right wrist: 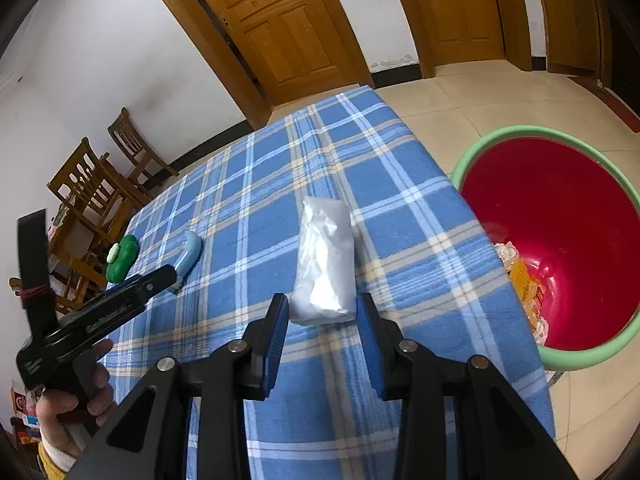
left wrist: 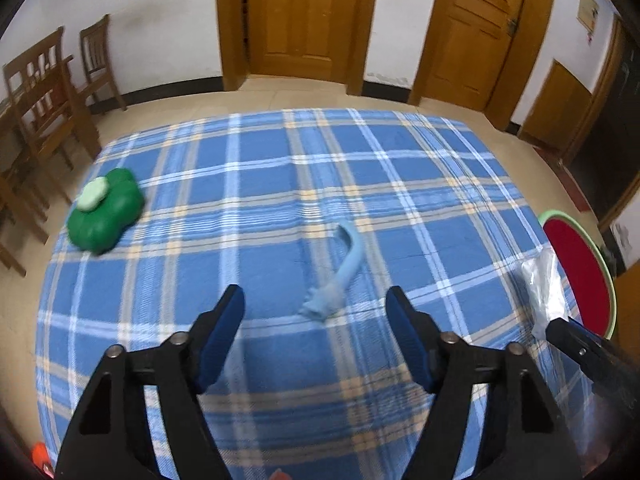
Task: Collect trash
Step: 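Grasp the light-blue curved tube with the left tool while the right tool holds the bag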
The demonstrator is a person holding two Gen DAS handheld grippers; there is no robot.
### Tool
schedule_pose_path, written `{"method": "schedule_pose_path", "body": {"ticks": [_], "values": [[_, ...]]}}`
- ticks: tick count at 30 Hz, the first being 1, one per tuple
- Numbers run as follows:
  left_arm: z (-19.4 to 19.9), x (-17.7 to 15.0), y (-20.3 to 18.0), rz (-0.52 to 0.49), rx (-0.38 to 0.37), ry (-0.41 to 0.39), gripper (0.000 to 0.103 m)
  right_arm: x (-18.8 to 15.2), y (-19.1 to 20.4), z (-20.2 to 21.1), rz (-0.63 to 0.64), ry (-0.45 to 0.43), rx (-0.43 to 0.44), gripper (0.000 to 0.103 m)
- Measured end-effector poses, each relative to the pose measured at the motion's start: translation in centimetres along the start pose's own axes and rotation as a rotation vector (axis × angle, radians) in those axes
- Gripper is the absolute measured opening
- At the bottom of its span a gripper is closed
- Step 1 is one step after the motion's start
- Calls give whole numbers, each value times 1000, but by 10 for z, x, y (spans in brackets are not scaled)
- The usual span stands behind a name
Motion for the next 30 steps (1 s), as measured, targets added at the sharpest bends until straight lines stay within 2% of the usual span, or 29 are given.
{"method": "schedule_pose_path", "body": {"ticks": [4,7,11,13,15,30], "values": [[-14,-2,-9,-24,-1,26,51,-1,-6,4,-4,-7,-7,38],[-20,-5,-13,-29,-18,40,43,-2,-11,6,-8,-9,-8,38],[-22,-7,-18,-58,-17,29,33,-4,-13,5,-13,-6,-5,38],[-22,-8,-22,-68,-26,28,21,-4,-13,6,-15,-6,-2,38],[-21,-9,-25,-75,-32,26,17,-4,-13,7,-16,-8,-1,38],[14,-10,-50,-79,-119,-27,16,-3,-32,36,-40,-68,-16,38]]}}
Point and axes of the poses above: each gripper's, at about its wrist camera, not at the fingertips, and z roughly against the way its jaws point, y to its left, x to its top, the point moved 9 cm from there along -z, roughly the way its jaws point, and after that the axes turned 12 degrees about z, right-handed, at the moved point
